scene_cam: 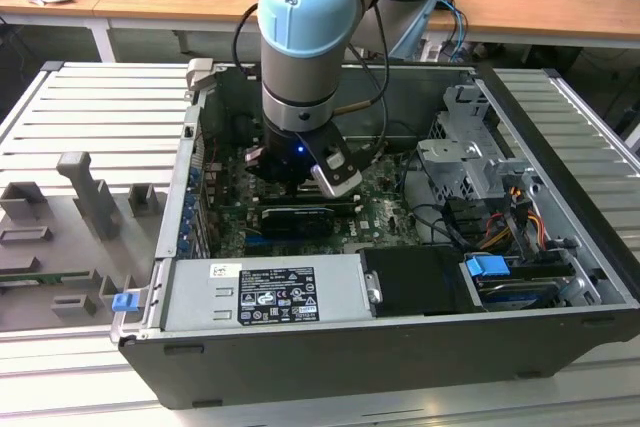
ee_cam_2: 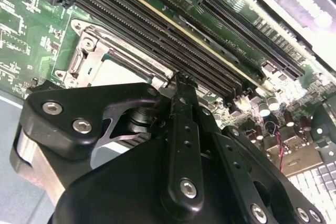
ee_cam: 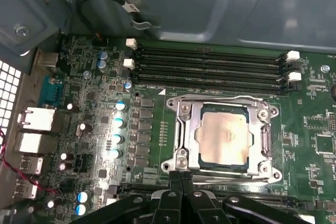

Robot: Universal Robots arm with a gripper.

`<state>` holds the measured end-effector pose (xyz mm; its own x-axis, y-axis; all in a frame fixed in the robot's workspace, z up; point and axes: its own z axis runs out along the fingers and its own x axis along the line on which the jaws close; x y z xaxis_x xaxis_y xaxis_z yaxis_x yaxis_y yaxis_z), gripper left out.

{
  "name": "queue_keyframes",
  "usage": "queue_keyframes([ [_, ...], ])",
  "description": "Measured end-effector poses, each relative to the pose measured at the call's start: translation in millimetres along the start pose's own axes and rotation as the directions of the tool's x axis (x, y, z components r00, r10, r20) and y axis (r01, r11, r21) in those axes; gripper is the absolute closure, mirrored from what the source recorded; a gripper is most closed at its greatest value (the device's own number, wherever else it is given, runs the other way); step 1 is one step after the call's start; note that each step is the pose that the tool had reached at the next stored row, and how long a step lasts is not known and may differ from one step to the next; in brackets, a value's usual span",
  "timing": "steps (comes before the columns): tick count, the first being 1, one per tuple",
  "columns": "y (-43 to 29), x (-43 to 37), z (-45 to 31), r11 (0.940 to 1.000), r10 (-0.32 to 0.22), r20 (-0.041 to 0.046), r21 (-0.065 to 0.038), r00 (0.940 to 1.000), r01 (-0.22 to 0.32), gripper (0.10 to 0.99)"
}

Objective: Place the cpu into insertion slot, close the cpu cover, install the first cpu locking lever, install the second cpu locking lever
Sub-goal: 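Install the second cpu locking lever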

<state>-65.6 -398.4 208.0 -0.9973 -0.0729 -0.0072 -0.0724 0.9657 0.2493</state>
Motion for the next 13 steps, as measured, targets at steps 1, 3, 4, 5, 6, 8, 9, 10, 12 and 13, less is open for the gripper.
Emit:
queue_keyframes([
  [1, -0.7, 3.4, 3.5, 1.0, -0.001, 0.0026, -0.004, 1.0, 0.001, 0.98],
  [3, -1.8, 4.9, 8.2, 0.9995, -0.001, 0.0056, -0.033, 1.0, 0.001, 0.98],
  [4, -1.9, 5.3, 8.5, 0.9993, -0.001, 0.0061, -0.038, 1.0, 0.001, 0.98],
  [5, -1.8, 6.0, 8.6, 0.9992, -0.001, 0.0066, -0.041, 1.0, 0.001, 0.98],
  [6, -1.8, 7.1, 8.9, 0.999, -0.001, 0.0072, -0.045, 1.0, 0.001, 0.98],
  [8, -1.9, 8.5, 9.9, 0.9987, -0.001, 0.0085, -0.051, 1.0, 0.002, 0.98],
  [9, -2.1, 8.8, 10.5, 0.9984, -0.002, 0.0088, -0.056, 1.0, 0.002, 0.98],
  [10, -2.3, 9.1, 11.2, 0.9981, -0.002, 0.0093, -0.062, 1.0, 0.002, 0.98],
  [12, -2.5, 9.7, 12.5, 0.9975, -0.002, 0.0107, -0.071, 0.9999, 0.002, 0.98],
  [13, -2.6, 9.7, 12.8, 0.9975, -0.002, 0.0108, -0.071, 0.9999, 0.003, 0.98],
])
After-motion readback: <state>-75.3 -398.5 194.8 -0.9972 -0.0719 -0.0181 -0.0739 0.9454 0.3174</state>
